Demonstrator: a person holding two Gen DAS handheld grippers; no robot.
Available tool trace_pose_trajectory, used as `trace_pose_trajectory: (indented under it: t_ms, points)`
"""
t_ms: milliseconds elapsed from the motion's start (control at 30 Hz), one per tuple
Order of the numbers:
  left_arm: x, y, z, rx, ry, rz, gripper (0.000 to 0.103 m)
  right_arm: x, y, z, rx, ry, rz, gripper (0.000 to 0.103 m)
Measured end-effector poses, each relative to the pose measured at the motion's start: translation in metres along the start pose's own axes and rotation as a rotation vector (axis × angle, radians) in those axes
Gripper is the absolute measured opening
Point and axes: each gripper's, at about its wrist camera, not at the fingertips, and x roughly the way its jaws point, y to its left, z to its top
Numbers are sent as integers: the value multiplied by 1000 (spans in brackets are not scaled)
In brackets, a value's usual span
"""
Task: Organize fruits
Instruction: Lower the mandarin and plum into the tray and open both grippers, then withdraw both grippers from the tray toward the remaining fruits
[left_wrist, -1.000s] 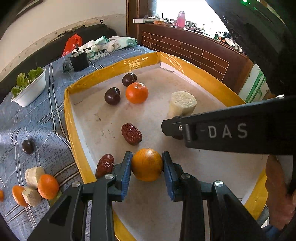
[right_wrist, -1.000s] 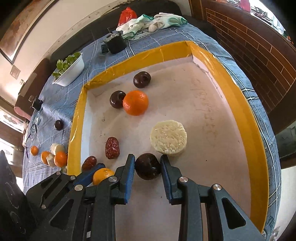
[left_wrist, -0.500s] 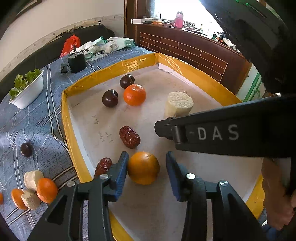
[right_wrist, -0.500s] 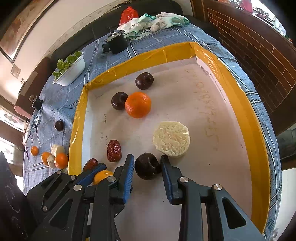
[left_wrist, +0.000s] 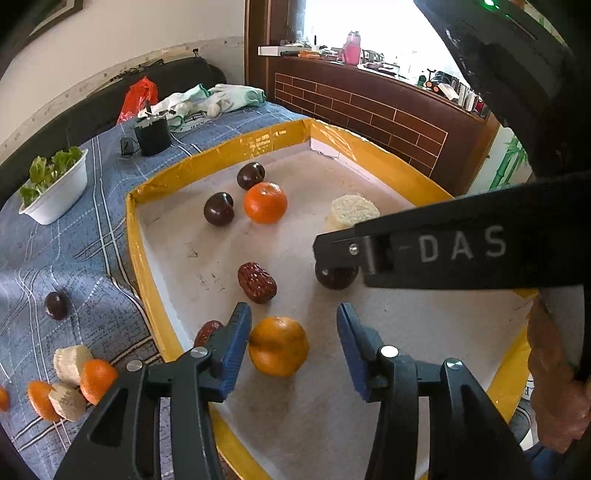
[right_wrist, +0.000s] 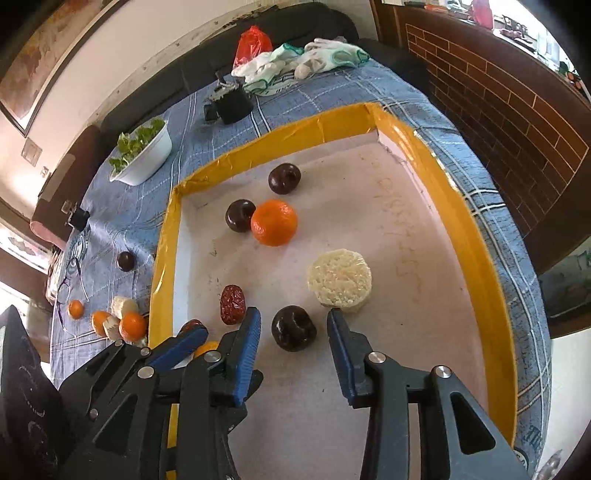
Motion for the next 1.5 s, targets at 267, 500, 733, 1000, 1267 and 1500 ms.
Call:
trace_pose_trajectory:
  t_ms: [267,500,733,1000,1267,1500]
  points:
    - [-13,3,0,-8,-21,-13,51,-17,-3,-5,39,-34,-6,44]
    - [-35,13,4,-20,-79,-17,51,-33,0,-11,82,-68,-13,47]
    - [-61,47,2,-90,-124,24,51,-38,34,-15,24,-80,2,47]
    - [-92,105,-15,-218,-162,91,51,-31,104,-29,-160,-62,30,48]
    - [-124,178,-54,-360,-178,184,53,-19,153,-54,-300,-17,62,50]
    - [-137,254,-98,-509,-132,319,53,-20,155,-60,-263,-20,49,53]
